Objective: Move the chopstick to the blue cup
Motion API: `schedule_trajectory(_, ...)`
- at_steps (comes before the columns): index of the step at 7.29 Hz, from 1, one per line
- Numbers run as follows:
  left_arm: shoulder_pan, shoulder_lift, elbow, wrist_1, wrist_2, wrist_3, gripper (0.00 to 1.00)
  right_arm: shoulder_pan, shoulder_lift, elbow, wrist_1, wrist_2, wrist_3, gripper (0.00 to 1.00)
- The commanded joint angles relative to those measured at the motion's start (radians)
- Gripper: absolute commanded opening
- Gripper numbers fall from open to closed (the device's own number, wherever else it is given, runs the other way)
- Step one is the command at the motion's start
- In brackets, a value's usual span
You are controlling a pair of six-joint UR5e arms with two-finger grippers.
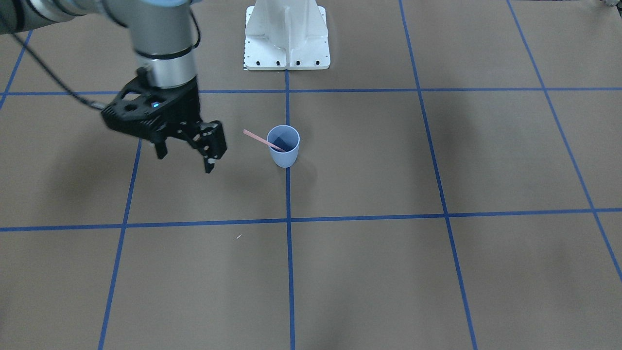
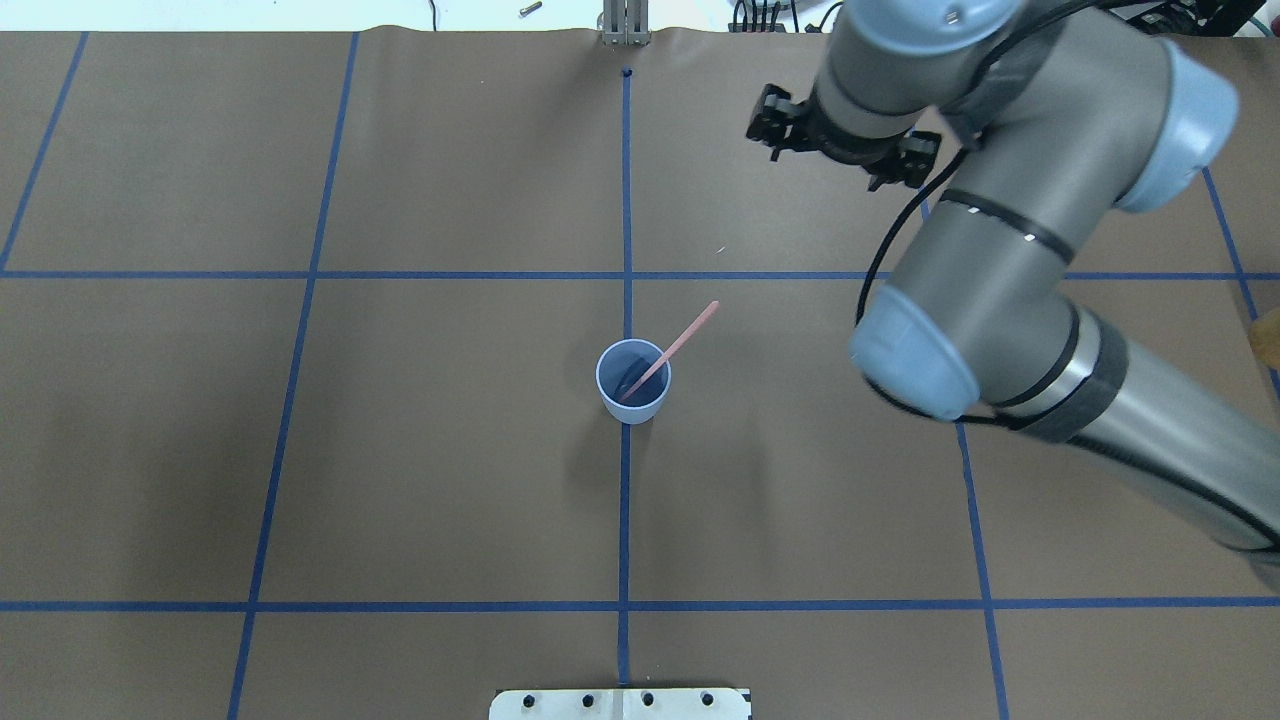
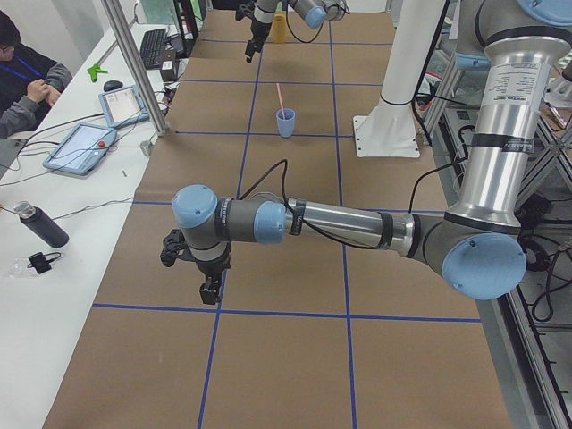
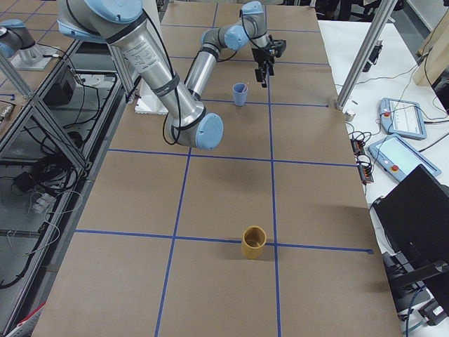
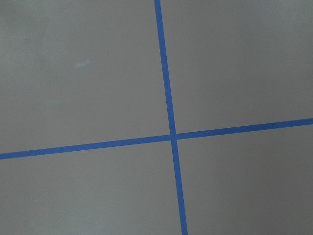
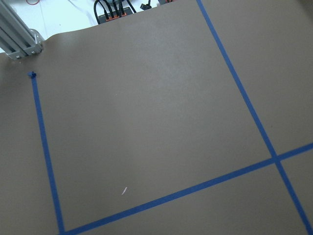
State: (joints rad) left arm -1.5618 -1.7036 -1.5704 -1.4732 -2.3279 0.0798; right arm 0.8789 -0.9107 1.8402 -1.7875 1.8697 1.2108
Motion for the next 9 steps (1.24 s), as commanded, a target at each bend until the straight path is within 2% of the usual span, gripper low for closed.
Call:
schedule_trajectory(1,-0.003,0.024,-0.02,-0.001,-0.054,0.0,0.99,0.263,-0.158,-0.076,0.099,0.24,-0.439,1.0)
schedule_trajectory(3,-0.003,0.034,-0.064,-0.003,-0.048,0.002,0.99,0.424,-0.3,-0.11,0.1,0.3,-0.755,1.0)
schedule_trajectory(4,-0.006,0.042,-0.086,-0.001,-0.048,0.002,0.99,0.489,-0.379,-0.119,0.102,0.354,-0.916,1.0)
schedule_trajectory(6,-0.007,0.05,-0.088,-0.006,-0.054,0.003,0.99,0.593,-0.553,-0.116,0.102,0.406,-1.181,1.0)
schedule_trajectory(7,-0.009,0.071,-0.097,-0.01,-0.051,0.0,0.99,0.623,-0.621,-0.111,0.109,0.414,-1.215,1.0)
schedule_trajectory(8,-0.012,0.135,-0.153,-0.033,-0.044,0.003,0.99,0.626,-0.682,-0.111,0.166,0.414,-1.212,1.0)
schedule_trajectory(9,-0.015,0.139,-0.154,-0.045,-0.048,-0.001,0.99,0.626,-0.738,-0.12,0.262,0.413,-1.205,1.0)
